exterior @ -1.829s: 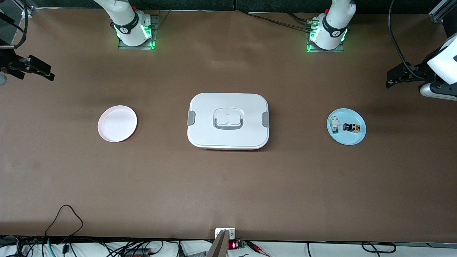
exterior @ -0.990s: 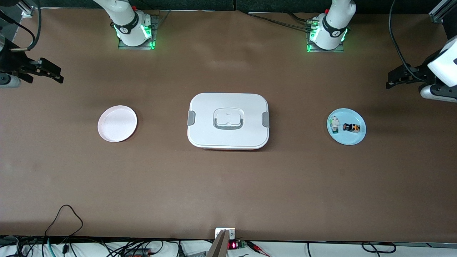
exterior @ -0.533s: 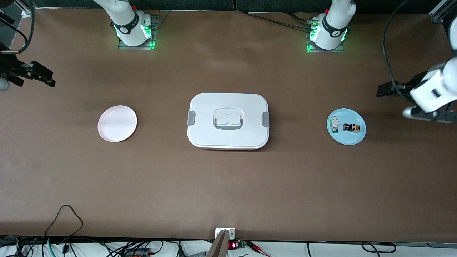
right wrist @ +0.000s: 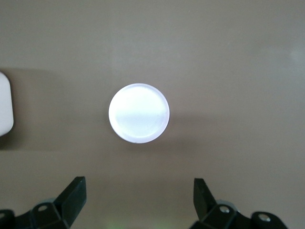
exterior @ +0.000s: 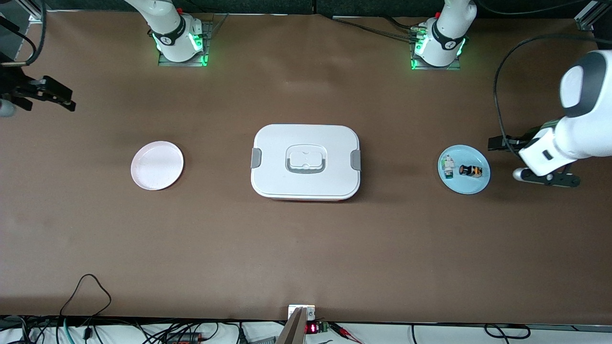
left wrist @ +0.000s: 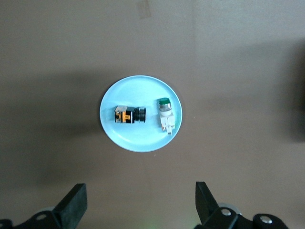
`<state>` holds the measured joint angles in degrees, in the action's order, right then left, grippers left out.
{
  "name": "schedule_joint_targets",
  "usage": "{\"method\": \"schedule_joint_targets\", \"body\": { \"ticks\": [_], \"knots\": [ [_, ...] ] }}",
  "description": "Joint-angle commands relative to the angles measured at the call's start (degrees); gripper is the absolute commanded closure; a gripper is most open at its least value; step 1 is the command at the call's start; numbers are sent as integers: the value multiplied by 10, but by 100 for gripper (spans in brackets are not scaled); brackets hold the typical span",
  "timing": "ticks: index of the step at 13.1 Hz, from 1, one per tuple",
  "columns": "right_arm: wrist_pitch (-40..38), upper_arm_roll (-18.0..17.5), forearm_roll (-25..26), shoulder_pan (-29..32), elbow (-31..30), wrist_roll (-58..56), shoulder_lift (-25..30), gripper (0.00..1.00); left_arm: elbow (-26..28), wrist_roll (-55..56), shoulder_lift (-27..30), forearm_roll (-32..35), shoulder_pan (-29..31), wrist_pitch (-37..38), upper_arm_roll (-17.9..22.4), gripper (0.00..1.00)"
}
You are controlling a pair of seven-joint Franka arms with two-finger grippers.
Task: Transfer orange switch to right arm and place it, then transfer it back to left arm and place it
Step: 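Lower the left gripper onto the orange switch on the blue plate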
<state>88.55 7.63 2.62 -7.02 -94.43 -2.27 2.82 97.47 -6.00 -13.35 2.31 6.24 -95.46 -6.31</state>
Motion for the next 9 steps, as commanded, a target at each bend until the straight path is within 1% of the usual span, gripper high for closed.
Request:
{"method": "schedule_joint_targets", "body": {
  "ticks": [1, 2, 3, 4, 5, 6, 7, 9],
  "knots": [
    [-85, 1, -1, -6, 77, 0, 8, 0, 69, -13, 14, 11, 5, -78, -5, 0],
    [-105, 1, -3, -6, 113, 2, 9, 0, 92, -13, 14, 11, 6, -110, -5, 0],
    [-109, 0, -6, -6, 134, 2, 6, 0, 115, -13, 14, 11, 12, -147, -5, 0],
    [-111, 1, -7, -5, 131, 3, 5, 0, 139, -13, 13, 11, 21, -184, -5, 0],
    [-103, 3, -7, 0, 123, 3, -12, 0, 159, -13, 11, 11, 28, -216, -5, 0],
    [-98, 11, -10, 2, 132, 2, -43, 0, 180, -15, 8, 12, 39, -250, -5, 0],
    [-99, 13, -15, 2, 144, 1, -46, 0, 194, -35, 1, 11, 49, -280, -5, 0],
    [-55, 12, -6, 3, 145, 7, -43, 0, 204, -64, -24, 11, 70, -321, -5, 0]
  ]
}}
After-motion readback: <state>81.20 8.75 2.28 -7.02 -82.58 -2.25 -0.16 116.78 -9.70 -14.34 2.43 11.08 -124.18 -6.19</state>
